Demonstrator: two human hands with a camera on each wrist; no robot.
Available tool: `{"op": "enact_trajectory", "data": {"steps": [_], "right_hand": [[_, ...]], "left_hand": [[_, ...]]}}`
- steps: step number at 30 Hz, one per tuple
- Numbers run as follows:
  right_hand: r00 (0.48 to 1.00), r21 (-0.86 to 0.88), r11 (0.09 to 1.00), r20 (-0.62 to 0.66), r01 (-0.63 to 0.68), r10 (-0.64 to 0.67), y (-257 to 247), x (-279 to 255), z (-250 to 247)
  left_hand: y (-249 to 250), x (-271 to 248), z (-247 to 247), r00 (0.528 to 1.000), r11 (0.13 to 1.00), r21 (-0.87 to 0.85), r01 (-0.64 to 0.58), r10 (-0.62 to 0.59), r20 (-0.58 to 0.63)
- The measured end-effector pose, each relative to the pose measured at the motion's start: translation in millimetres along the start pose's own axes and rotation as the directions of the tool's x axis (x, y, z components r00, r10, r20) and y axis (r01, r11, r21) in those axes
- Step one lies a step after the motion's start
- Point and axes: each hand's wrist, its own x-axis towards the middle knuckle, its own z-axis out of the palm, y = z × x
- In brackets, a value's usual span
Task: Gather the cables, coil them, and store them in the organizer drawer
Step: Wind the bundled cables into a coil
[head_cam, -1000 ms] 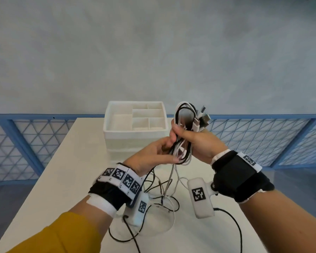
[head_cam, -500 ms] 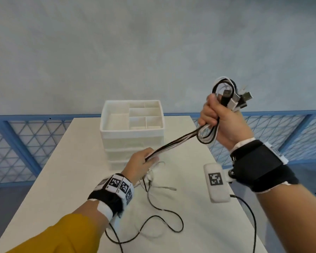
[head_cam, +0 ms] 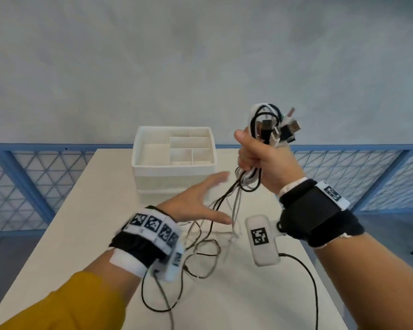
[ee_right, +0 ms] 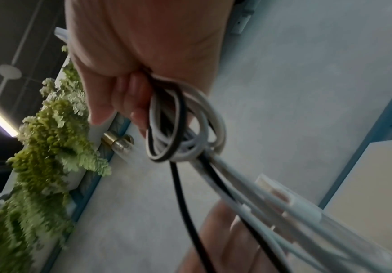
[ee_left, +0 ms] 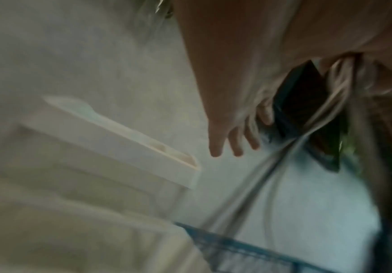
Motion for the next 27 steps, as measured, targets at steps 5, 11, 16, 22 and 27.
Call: {"op": "enact_trajectory", "data": {"steps": [5,11,16,22,27], "right_hand": [[1.0,0.05,0.999,-0.009,-0.006,0.007,-9,2,-17],[0.997,0.078,0.997,-0.08,0.021,-0.014,-11,1,-38],[0.996,0.014,1.0,-0.084,0.018,-0.017,1,1,-15],[0.995,-0.5,0.86,-0.073,-0.101,0.074,-13,-15,-64],[0.978,-0.688,0.723,0.1,-0.066,0.184,22,-27,-33]], "left_hand": [[-6,3,21,0.999,0.966,-0.257,-0.034,0.03,-0.022],[-14,2,13,0.991,0.927,-0.375,0.004,0.047,0.126],[8,21,37,0.989,0.948,-0.319,-0.017,0.062,0.131],[-30,-11,-13,0.998,0.943,-0.333,0.009,-0.03,-0.058],[3,-8,-20,0.993,0.998,-0.055,0.007,-0.014,-0.116]]}}
